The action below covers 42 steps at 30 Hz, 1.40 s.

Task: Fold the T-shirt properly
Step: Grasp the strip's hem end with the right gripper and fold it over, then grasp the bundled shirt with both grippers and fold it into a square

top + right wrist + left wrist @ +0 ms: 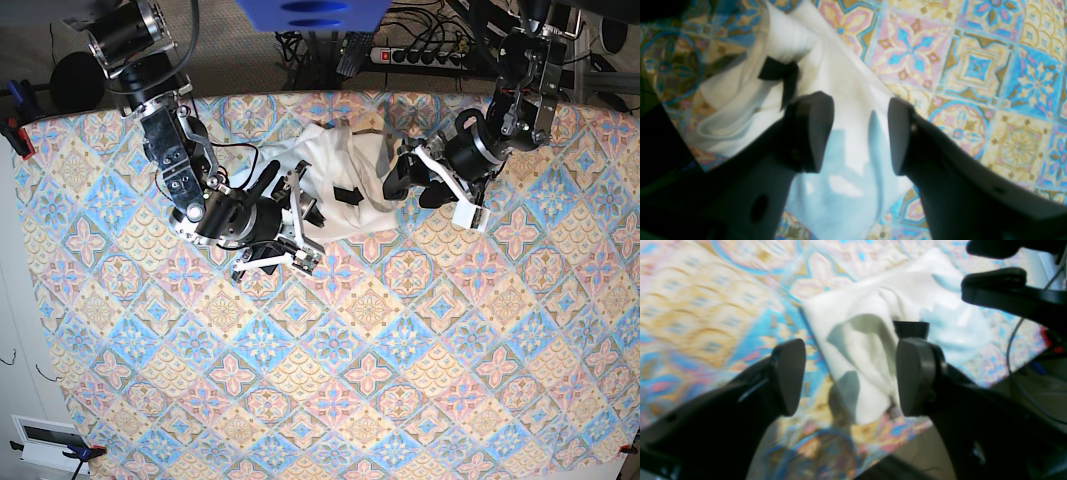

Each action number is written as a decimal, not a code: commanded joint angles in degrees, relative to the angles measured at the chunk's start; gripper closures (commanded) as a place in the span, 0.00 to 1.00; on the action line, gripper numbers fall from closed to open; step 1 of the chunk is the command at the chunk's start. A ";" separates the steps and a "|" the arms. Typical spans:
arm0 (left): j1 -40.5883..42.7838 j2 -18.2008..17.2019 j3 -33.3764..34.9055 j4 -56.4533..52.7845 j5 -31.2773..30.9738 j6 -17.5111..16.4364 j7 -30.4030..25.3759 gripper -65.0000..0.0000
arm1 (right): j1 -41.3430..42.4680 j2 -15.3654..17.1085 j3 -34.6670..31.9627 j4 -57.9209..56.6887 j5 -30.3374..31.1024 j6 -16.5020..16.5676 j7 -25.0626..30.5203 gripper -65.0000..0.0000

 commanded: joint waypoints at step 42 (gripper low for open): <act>-12.62 3.82 4.77 -12.54 -8.75 -0.33 -1.33 1.00 | 1.26 1.23 0.93 1.54 0.94 -0.11 1.16 0.56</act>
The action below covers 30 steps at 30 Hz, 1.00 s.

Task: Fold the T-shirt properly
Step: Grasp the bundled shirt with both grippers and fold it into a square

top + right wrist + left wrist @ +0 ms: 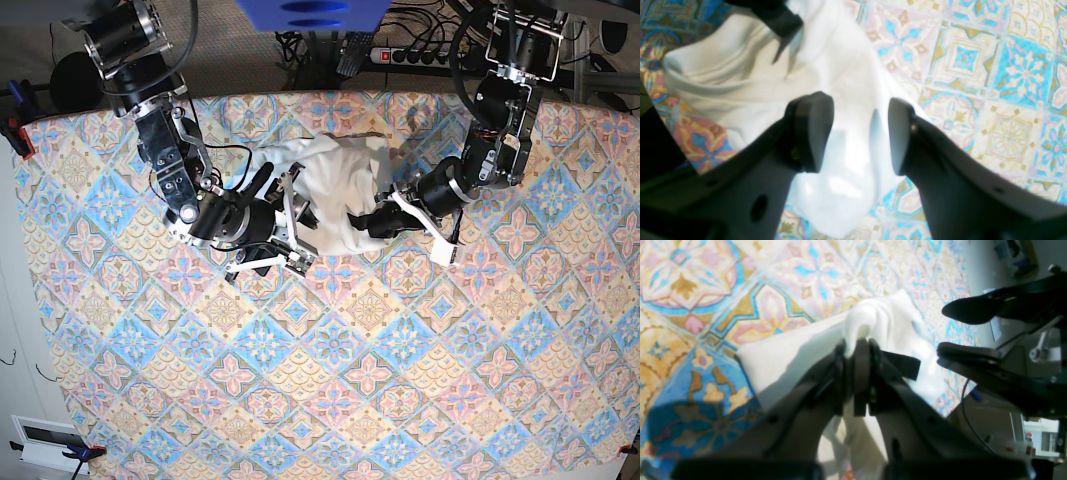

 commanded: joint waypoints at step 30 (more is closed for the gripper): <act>6.50 -2.03 -13.46 2.77 2.57 -0.04 -5.62 0.36 | 1.39 0.12 0.86 -1.63 0.28 -0.20 1.23 0.56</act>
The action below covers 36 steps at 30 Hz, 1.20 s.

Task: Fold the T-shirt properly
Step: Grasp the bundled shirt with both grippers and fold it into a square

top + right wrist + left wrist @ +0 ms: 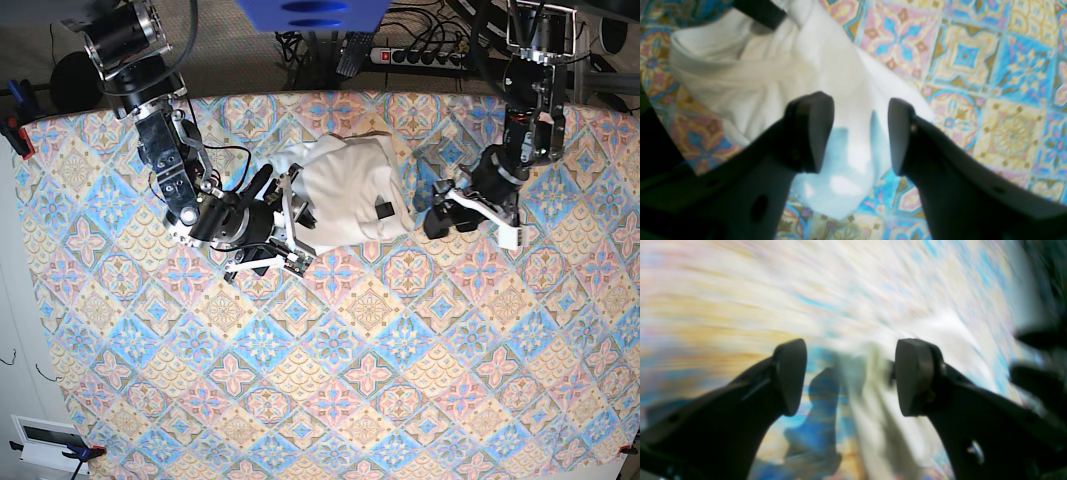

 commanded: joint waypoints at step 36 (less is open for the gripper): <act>7.86 6.05 17.06 3.79 17.07 -1.29 -1.03 0.98 | 16.56 -4.23 4.54 -34.94 0.39 -0.20 13.03 1.00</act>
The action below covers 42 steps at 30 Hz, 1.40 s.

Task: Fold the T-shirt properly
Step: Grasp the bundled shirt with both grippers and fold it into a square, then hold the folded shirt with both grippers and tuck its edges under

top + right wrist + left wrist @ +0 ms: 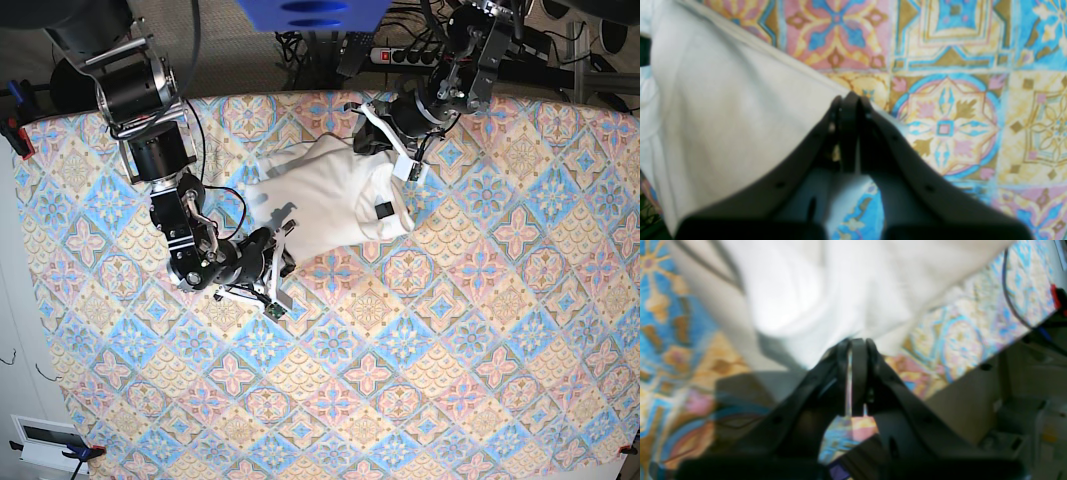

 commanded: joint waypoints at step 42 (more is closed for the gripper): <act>-26.39 -2.27 4.23 -12.46 -0.81 -0.67 -0.57 0.98 | -26.06 10.91 0.85 39.88 -10.62 0.04 -8.42 1.00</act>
